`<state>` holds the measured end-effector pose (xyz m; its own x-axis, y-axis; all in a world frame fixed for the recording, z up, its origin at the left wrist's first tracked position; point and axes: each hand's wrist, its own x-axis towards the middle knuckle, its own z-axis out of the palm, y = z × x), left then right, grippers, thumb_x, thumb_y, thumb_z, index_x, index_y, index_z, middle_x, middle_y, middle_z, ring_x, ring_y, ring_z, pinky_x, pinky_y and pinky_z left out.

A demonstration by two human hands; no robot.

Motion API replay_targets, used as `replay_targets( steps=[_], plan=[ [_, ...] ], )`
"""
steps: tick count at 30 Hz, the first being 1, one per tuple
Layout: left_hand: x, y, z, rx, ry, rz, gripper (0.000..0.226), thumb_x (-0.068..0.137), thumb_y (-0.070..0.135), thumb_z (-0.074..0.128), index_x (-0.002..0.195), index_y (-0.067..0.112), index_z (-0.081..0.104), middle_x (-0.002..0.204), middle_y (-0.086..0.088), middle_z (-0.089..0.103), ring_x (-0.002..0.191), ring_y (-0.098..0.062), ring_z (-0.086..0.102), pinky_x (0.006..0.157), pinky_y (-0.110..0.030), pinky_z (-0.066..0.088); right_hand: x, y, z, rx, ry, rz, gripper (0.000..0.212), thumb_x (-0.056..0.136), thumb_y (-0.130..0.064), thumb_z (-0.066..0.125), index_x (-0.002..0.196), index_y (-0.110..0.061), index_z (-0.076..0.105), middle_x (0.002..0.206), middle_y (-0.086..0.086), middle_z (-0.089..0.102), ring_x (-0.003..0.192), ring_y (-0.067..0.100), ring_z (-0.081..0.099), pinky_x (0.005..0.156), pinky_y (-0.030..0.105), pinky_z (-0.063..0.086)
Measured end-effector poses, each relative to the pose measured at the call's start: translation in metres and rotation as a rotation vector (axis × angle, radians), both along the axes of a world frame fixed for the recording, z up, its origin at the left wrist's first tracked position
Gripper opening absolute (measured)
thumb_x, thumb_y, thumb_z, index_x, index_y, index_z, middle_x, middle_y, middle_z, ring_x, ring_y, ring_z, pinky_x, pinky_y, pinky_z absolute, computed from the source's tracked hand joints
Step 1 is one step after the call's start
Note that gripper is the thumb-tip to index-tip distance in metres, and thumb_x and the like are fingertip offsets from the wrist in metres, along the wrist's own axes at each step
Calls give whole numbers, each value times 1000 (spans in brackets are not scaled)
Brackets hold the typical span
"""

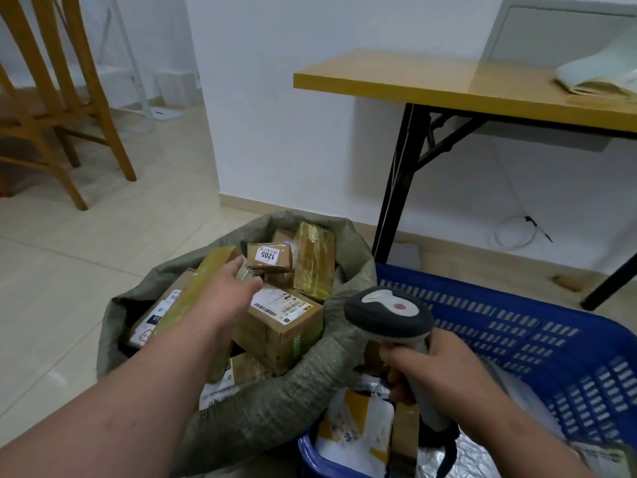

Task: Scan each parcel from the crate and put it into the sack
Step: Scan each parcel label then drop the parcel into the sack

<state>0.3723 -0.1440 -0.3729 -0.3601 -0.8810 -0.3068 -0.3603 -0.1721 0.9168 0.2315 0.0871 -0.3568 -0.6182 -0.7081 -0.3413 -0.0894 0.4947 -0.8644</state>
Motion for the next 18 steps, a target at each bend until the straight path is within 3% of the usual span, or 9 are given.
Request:
replay_targets(
  steps=[2,4,7,10,13,18],
  plan=[
    [-1,2,-1,-96,-50,-1,57,98,19,57,150,31,36,138,-3,53,70,1,51,49,-16,40,-1,2,0,-11,-5,-18,17,81,-17,72,83,-2,67,68,19,70,57,25,70,53,29,56],
    [-2,7,-2,-133,-49,-32,54,98,20,57,148,30,39,143,-2,51,70,3,48,50,-16,37,-1,7,1,-14,7,-17,19,80,-19,72,84,-2,66,69,18,70,60,27,71,56,33,57],
    [0,18,2,-183,-76,-82,54,98,22,57,149,29,39,148,-1,48,78,-1,52,59,-17,39,0,16,7,-23,38,-23,16,82,-20,72,87,-6,66,71,16,72,65,30,72,62,40,59],
    [-4,29,7,-211,-86,-135,53,98,22,57,148,27,40,146,-2,48,104,-15,53,80,-27,44,-6,29,10,-30,53,-64,14,84,-19,70,89,-7,65,66,11,71,61,27,71,58,35,59],
    [-13,41,8,-252,-74,-191,48,97,22,58,144,25,47,137,-1,54,104,-15,54,81,-29,46,-16,43,8,-37,47,-123,15,85,-20,69,90,-7,65,65,10,69,53,20,69,52,30,57],
    [-43,74,8,-325,-93,-324,42,95,29,62,136,25,55,116,8,61,106,-14,57,95,-37,50,-38,67,-1,-32,-30,-258,20,87,-18,68,93,0,62,69,19,66,56,28,68,51,34,55]
  ],
)
